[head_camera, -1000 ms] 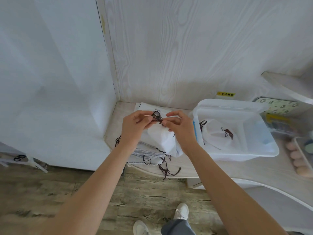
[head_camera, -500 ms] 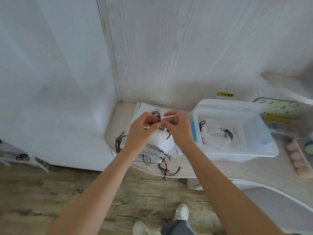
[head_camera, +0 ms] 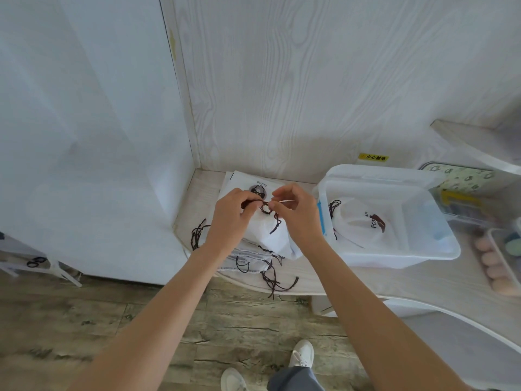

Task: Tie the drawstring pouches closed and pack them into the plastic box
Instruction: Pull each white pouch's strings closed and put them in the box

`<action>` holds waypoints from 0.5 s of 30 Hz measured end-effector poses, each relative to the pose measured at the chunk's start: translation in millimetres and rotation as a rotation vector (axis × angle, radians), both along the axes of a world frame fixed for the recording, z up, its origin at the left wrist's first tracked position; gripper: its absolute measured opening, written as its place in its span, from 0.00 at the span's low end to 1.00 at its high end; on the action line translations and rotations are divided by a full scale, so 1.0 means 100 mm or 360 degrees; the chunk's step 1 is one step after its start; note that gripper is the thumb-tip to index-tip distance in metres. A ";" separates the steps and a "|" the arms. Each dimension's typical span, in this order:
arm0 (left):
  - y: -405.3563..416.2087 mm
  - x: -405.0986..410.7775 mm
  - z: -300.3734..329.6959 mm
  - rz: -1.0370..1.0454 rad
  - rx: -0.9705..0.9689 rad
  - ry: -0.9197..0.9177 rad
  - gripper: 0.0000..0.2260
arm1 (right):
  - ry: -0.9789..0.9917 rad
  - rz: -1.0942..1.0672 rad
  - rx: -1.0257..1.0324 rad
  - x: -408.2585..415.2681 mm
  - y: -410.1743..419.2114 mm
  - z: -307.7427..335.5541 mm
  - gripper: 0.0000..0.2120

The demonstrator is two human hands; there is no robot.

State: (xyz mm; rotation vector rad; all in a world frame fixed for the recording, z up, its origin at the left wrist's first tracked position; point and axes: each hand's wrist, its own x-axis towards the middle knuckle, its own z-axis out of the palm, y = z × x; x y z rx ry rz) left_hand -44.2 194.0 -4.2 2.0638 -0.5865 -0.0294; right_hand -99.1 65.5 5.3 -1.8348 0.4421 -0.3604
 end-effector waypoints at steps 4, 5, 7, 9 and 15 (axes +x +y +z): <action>-0.04 0.02 0.07 -0.0017 -0.0032 0.0441 0.05 | -0.0026 -0.0107 -0.0360 -0.05 0.03 -0.04 0.08; -0.04 0.02 0.08 -0.0014 -0.0047 0.0501 0.06 | -0.0071 -0.0156 -0.0495 -0.07 0.05 -0.06 0.07; -0.05 0.01 0.09 -0.0010 -0.0083 0.0586 0.08 | -0.0228 -0.0197 -0.0750 -0.13 0.09 -0.10 0.05; -0.05 0.02 0.07 0.0008 -0.0136 0.0660 0.10 | -0.0316 -0.0182 -0.0930 -0.17 0.15 -0.16 0.04; -0.04 0.03 0.07 -0.0008 -0.0173 0.0703 0.11 | -0.0114 -0.0204 -0.0927 -0.16 0.24 -0.18 0.05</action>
